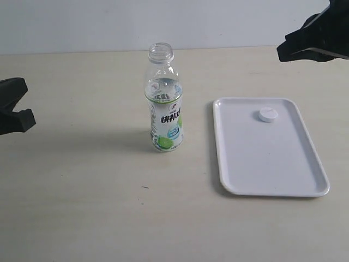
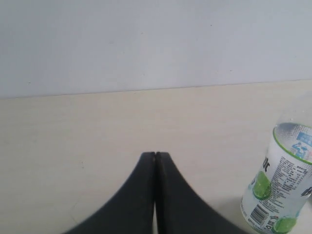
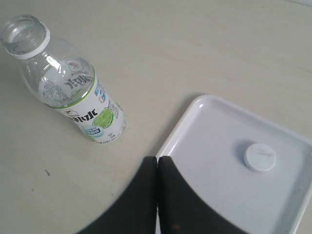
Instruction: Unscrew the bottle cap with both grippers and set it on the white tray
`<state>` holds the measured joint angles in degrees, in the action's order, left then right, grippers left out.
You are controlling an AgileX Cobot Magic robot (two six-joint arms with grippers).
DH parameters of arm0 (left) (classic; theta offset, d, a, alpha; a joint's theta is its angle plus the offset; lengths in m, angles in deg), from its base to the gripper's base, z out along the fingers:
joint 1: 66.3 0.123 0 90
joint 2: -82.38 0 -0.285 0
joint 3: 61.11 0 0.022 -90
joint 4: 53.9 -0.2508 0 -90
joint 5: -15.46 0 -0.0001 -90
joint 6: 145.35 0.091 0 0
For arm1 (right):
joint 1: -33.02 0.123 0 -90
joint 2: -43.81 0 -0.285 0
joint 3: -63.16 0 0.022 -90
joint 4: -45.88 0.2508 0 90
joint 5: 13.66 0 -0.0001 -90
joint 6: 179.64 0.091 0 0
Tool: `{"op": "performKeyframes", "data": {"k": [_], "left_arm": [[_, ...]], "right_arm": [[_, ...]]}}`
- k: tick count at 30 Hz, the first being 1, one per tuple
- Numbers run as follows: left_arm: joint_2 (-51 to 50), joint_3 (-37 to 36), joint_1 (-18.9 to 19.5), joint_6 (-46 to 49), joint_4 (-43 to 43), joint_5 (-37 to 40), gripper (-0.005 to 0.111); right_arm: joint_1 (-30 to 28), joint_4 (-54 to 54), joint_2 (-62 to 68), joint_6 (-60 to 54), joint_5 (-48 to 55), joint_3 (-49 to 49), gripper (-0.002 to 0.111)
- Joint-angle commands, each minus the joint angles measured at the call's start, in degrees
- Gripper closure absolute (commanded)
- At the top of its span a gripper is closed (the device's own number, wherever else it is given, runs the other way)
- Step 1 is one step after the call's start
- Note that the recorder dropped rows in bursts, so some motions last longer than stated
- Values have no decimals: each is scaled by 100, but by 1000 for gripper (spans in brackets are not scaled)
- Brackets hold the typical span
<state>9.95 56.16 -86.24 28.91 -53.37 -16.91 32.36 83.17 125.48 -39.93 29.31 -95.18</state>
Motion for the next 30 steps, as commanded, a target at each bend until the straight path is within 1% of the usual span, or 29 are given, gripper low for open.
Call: {"op": "performKeyframes", "data": {"k": [1,4,6,9,12,14,16,18,23,27,30], "left_arm": [[34,-42,19,-43,54,18,107],[136,-42,8,-42,54,77,107],[459,-42,8,-65,54,528,107],[1158,-42,8,25,54,1923,107],[2077,-42,8,474,54,3269,107],[2788,-42,8,727,34,3931,107],[3442,-42,8,924,10,4414,107],[4147,-42,8,1137,10,4622,107],[5542,-42,8,1128,10,4676,107],[6177,-42,8,1114,22,4687,107],[6386,-42,8,1114,22,4701,107]], "right_arm": [[-7,19,-33,6,-69,18,108],[-7,19,-33,6,-69,18,108],[-7,19,-33,6,-69,18,108],[-7,19,-33,6,-69,18,108],[-7,19,-33,6,-69,18,108],[-7,19,-33,6,-69,18,108],[-7,19,-33,6,-69,18,108],[-7,19,-33,6,-69,18,108],[-7,19,-33,6,-69,18,108],[-7,19,-33,6,-69,18,108],[-7,19,-34,-4,-69,18,108]]}}
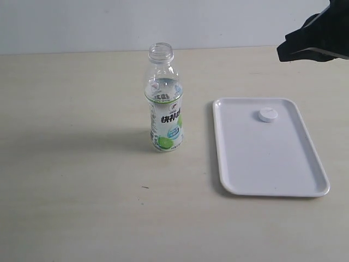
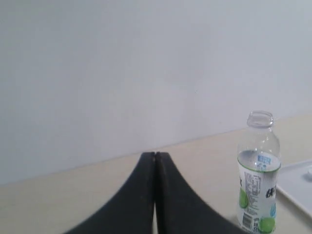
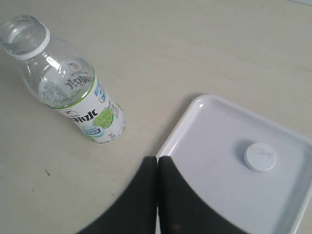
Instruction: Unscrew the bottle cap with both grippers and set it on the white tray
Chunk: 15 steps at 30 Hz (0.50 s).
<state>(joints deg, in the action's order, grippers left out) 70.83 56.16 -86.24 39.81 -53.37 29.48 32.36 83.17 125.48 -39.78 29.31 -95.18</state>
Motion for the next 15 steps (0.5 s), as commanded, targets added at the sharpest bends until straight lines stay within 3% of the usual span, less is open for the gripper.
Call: {"op": "performKeyframes", "data": {"k": [1,5,11,15], "left_arm": [[334,-42,8,23,22,62,107],[328,-111,8,0,22,74,107],[377,-762,8,0,22,87,107],[377,-1121,246,0,22,87,107]], "right_arm": [[-7,19,-34,-19,-69,18,108],[-7,19,-34,-19,-69,18,108],[-7,19,-34,-19,-69,18,108],[-7,19,-34,-19,-80,18,108]]}}
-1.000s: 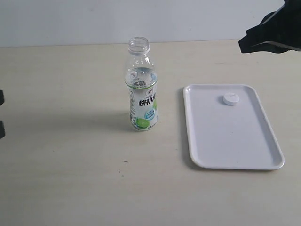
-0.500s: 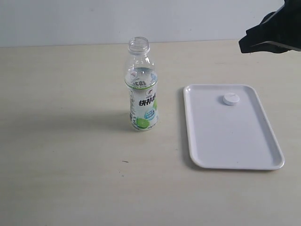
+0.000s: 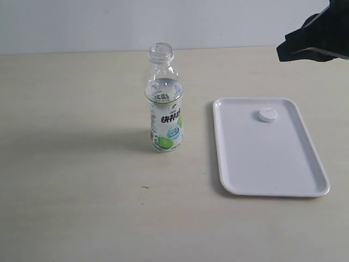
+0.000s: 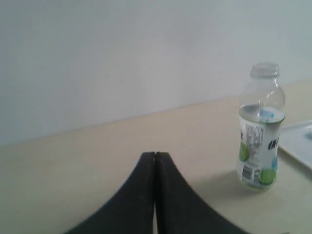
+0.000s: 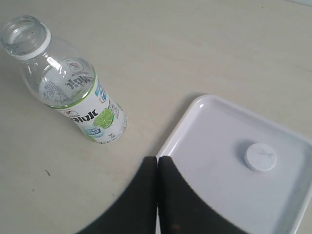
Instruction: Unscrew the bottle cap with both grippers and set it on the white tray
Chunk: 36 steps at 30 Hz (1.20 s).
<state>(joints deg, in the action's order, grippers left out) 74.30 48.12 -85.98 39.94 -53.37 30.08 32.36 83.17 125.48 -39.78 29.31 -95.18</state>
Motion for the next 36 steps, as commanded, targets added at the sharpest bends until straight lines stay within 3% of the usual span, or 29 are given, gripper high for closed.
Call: {"op": "performKeyframes", "data": {"k": [1,7,10,36], "left_arm": [[29,-370,282,-61,22,27,107],[29,-645,523,-137,10,27,107],[29,-645,523,-190,10,625,107],[29,-645,544,-190,10,607,107]], "right_arm": [[-7,19,-34,-19,-90,18,108],[-7,19,-34,-19,-90,18,108],[-7,19,-34,-19,-90,18,108],[-7,44,-34,-19,-162,18,108]]}}
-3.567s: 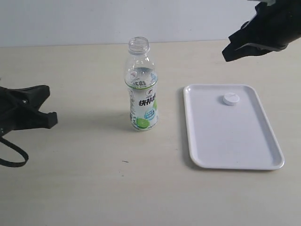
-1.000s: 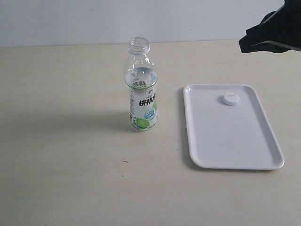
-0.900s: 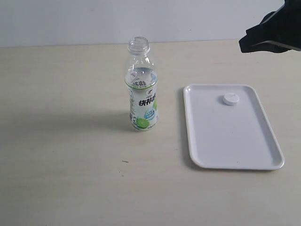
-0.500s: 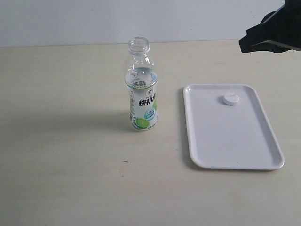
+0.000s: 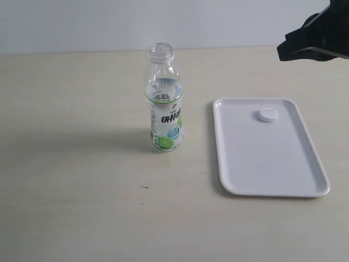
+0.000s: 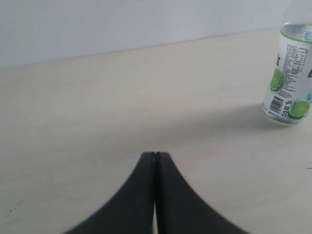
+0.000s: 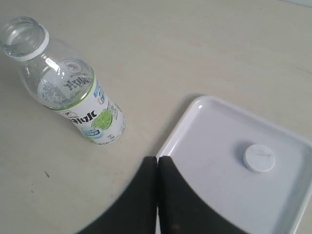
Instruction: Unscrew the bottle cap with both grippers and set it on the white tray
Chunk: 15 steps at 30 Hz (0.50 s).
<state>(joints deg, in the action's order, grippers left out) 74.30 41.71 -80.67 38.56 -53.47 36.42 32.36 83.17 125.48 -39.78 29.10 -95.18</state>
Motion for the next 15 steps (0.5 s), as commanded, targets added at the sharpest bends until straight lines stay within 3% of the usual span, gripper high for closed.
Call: {"op": "performKeyframes", "data": {"k": [1,7,15], "left_arm": [[29,-4,13,-52,21,-27,107],[29,-4,13,-52,21,-27,107],[29,-4,13,-52,21,-27,107]], "right_arm": [[-7,44,-34,-19,-176,18,108],[-7,225,-500,-49,-584,210,108],[-7,225,-2777,-27,-1714,1588,108]]}}
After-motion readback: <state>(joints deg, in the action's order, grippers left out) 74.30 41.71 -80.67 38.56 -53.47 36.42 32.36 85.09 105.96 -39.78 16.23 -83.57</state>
